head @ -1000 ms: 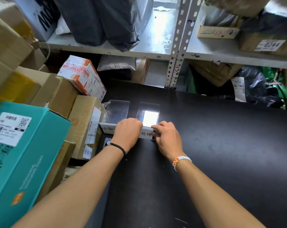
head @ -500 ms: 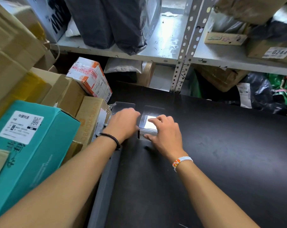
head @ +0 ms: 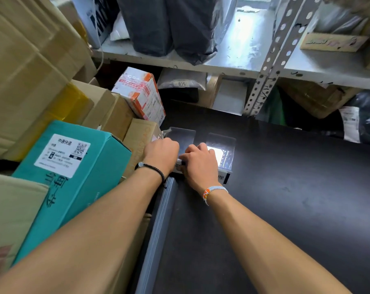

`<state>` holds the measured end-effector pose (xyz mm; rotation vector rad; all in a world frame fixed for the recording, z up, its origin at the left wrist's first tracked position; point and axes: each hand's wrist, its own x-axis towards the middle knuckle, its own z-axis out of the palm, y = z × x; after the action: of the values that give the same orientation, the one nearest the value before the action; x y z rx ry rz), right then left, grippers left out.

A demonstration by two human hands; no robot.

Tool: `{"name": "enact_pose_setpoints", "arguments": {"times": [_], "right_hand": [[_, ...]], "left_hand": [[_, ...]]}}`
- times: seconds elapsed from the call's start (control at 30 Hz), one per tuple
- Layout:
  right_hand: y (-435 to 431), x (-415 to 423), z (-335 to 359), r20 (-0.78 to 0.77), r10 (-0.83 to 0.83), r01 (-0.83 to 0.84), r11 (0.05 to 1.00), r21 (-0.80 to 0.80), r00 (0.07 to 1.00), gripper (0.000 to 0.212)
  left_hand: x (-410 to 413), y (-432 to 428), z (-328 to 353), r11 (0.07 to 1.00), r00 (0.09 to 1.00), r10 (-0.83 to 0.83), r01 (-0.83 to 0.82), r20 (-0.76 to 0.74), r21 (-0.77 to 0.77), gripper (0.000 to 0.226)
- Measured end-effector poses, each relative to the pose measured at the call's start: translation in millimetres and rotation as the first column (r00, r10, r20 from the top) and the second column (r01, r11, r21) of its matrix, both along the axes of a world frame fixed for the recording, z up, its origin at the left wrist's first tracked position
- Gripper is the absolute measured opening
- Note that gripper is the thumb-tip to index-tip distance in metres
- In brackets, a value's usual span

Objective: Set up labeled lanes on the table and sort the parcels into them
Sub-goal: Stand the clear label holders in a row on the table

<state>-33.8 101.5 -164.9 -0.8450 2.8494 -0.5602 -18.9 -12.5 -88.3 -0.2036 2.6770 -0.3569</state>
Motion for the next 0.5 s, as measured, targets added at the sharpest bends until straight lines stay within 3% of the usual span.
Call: {"name": "enact_pose_setpoints", "arguments": {"times": [0.3, 0.5], "right_hand": [[25, -8, 27, -0.034, -0.080, 0.074, 0.989, -0.130, 0.996, 0.019], [101, -24, 55, -0.077, -0.183, 0.159, 0.957, -0.244, 0.980, 0.021]], "left_hand": [[-14, 20, 43, 0.999, 0.997, 0.026, -0.023, -0.074, 0.038, 0.027], [-21, 48, 65, 0.945, 0.977, -0.037, 0.103, -0.212, 0.311, 0.023]]}}
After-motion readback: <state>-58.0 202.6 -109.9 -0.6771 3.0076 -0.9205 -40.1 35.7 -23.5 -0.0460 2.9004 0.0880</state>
